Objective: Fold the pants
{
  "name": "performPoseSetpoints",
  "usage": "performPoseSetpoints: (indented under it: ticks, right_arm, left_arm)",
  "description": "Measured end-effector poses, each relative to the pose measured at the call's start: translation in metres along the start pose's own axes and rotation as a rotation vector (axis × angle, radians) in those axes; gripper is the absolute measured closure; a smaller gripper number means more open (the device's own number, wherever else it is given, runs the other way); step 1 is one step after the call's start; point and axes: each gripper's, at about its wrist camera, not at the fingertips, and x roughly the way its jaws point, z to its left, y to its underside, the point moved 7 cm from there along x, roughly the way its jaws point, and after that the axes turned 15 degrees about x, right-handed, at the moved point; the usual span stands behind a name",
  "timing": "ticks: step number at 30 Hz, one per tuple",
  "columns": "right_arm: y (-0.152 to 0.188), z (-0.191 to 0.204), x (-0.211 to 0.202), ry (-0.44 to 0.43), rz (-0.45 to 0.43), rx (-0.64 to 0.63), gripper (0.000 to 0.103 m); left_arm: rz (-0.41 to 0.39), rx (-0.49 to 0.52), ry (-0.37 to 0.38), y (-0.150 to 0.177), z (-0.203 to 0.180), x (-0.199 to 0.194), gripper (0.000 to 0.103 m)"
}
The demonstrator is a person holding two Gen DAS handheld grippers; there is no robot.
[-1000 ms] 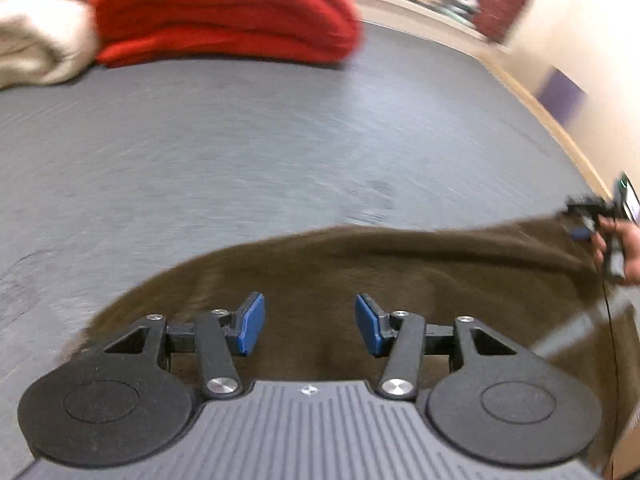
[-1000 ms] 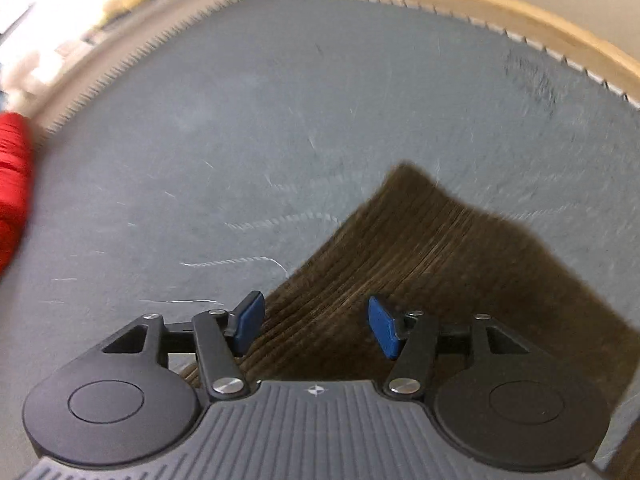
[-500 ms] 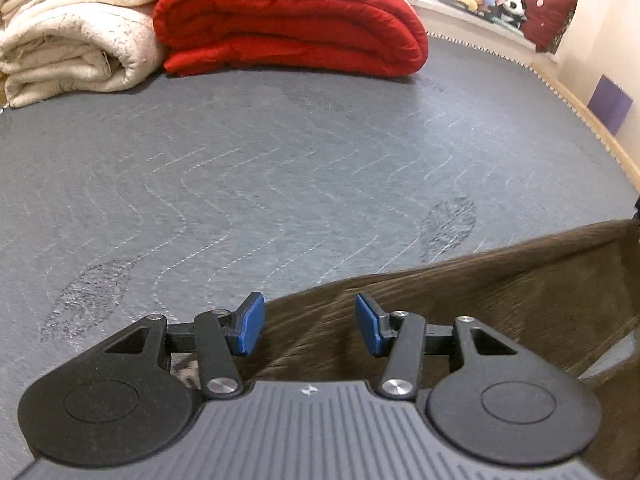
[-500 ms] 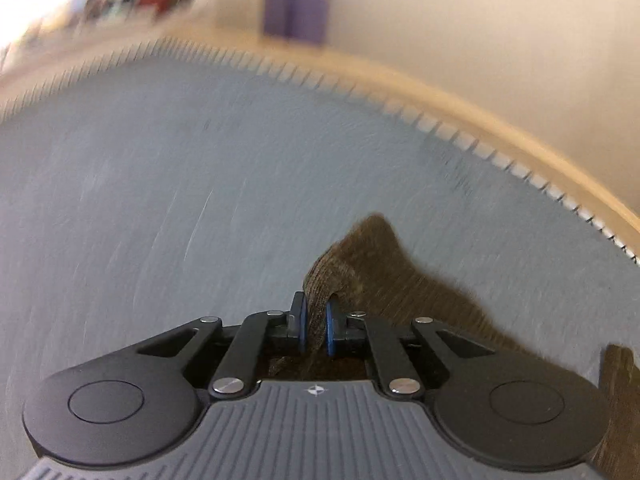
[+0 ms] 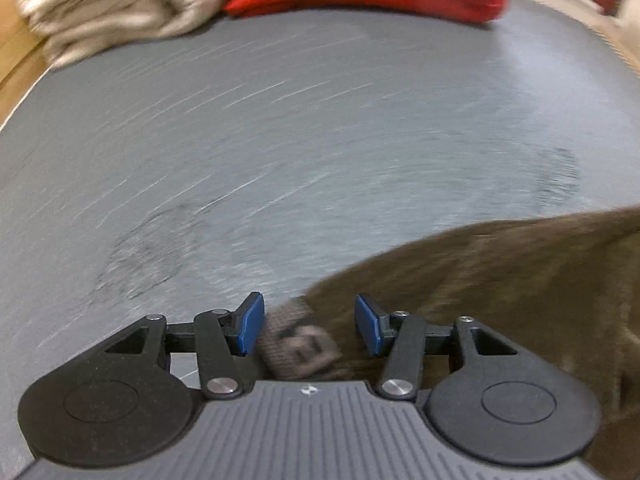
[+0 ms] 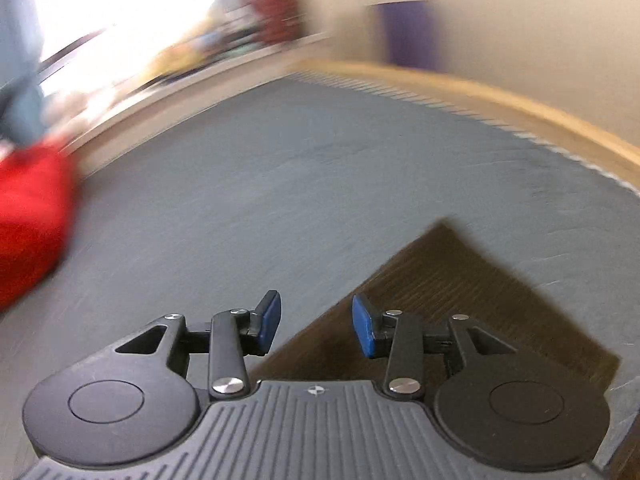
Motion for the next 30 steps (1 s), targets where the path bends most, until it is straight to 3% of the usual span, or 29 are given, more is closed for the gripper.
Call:
performPoseSetpoints:
  ticks: [2,4,7,8,10,12,13,14,16,19,20,21,22,23,25,28,30]
  right_arm:
    - [0.035,0.012,-0.019,-0.026,0.082,-0.129,0.06]
    - [0.07,0.006,-0.037,0.076,0.132,-0.149,0.06]
    - [0.097,-0.031,-0.055,0.224,0.173,0.098,0.05]
    - [0.105,-0.046,-0.057,0.245,0.195,0.21,0.049]
    - [0.113,-0.059,-0.054,0.24,0.203,0.313,0.049]
    - [0.107,-0.065,-0.047,0.173,0.182,0.412,0.049]
    - [0.105,-0.069,-0.044,0.147,0.175,0.458,0.061]
    - [0.105,-0.075,-0.042,0.159,0.157,0.5,0.1]
    - [0.112,-0.078,-0.042,0.203,0.145,0.507,0.1]
    - [0.108,-0.067,-0.056,0.331,0.053,0.407,0.103]
    - [0.108,-0.071,-0.062,0.406,0.02,0.384,0.103]
    - [0.108,-0.089,-0.067,0.552,-0.026,0.383,0.103]
    - [0.11,-0.104,-0.066,0.592,-0.018,0.427,0.103]
    - [0.114,-0.12,-0.062,0.565,0.019,0.515,0.103]
    - [0.104,-0.119,-0.069,0.475,0.017,0.546,0.1]
    - [0.081,-0.082,-0.093,0.249,-0.039,0.472,0.1]
    - [0.082,-0.054,-0.109,0.151,-0.044,0.392,0.096]
  left_arm:
    - [0.031,-0.063,0.015,0.008,0.013,0.009,0.028]
    - [0.048,-0.129,0.073,0.014,0.019,0.016,0.028]
    - [0.062,-0.205,0.165,0.019,0.017,0.022,0.029]
    - [0.06,-0.21,0.163,0.019,0.014,0.022,0.03]
    - [0.047,-0.179,0.141,0.02,0.011,0.022,0.034]
    - [0.029,-0.149,0.114,0.02,0.009,0.018,0.047]
    - [0.014,-0.135,0.104,0.019,0.007,0.014,0.051]
    - [-0.011,-0.124,0.099,0.017,0.007,0.009,0.057]
    - [-0.071,-0.099,0.055,0.013,0.008,-0.002,0.06]
    - [-0.123,-0.073,-0.014,0.01,0.006,-0.01,0.061]
    - [-0.115,-0.068,-0.029,0.012,0.004,-0.008,0.06]
    - [-0.094,-0.068,-0.034,0.015,0.002,-0.005,0.057]
    - [-0.066,-0.07,-0.036,0.018,0.0,-0.002,0.053]
    - [-0.04,-0.061,-0.039,0.019,-0.002,-0.002,0.047]
    - [-0.041,-0.05,-0.062,0.016,-0.002,-0.015,0.042]
    - [-0.102,-0.051,-0.104,0.014,0.005,-0.057,0.041]
    - [-0.117,-0.054,-0.057,0.019,0.003,-0.08,0.041]
